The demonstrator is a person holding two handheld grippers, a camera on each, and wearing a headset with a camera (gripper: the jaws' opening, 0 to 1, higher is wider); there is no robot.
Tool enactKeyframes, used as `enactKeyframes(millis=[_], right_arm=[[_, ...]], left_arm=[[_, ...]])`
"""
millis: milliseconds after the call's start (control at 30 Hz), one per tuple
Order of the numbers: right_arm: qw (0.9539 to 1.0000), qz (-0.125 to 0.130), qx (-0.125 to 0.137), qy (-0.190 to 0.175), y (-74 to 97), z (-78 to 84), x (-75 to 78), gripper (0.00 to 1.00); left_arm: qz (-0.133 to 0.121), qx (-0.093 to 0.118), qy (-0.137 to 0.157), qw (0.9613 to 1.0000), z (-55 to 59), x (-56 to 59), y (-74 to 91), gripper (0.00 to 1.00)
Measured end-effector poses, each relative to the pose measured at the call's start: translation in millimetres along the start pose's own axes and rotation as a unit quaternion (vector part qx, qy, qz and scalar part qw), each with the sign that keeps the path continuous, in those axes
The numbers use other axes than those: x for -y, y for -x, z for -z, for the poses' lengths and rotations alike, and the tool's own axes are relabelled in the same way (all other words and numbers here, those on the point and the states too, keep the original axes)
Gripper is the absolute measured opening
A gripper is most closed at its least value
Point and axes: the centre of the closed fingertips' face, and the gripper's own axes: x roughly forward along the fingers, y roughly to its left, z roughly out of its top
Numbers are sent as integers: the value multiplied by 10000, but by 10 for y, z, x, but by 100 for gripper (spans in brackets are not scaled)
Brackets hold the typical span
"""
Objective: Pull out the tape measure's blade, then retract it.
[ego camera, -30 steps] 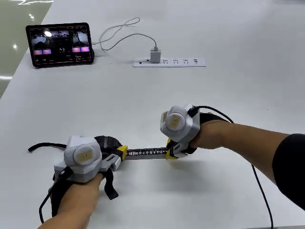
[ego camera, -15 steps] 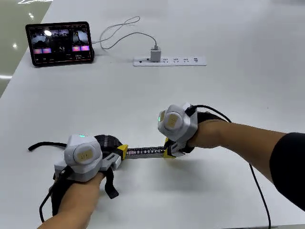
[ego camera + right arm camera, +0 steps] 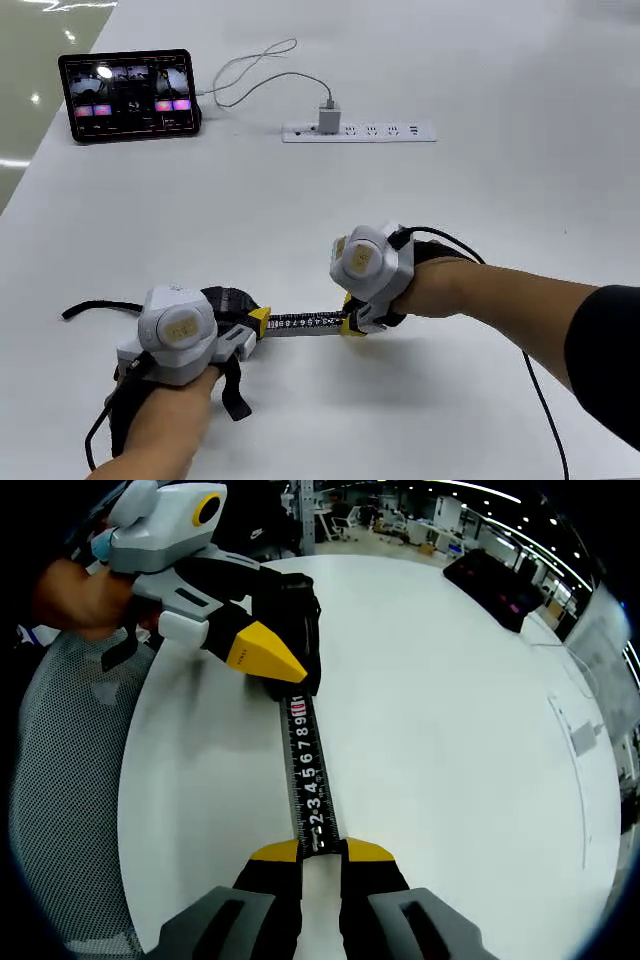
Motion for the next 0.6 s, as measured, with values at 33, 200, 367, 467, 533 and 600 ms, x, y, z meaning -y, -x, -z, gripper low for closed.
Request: enactKeyframes(millis=[33,200,367,467,533,600], right_arm=[[10000,8,7,10,-4,-4,4,9],[10000,32,91,-9,-9,-23,0,9],[9999,27,127,0,-17,-42,-3,9],[9999,22,136,40,-22,-52,-4,9],[9996,-32,162,239,-25,-60,-11,9],[9995,-51,184,269,-26,-64,-11,9]], left_arm=[[2,-4,1,10000,0,1,1,60],[6,-21,1,10000,2,0,2,60],[15,-29,2,10000,3,0,-1,60],[16,-29,4,10000,4,-1,-2,60],[13,-30,7,10000,3,-2,-1,60],[12,-29,10,10000,3,-2,-1,60]])
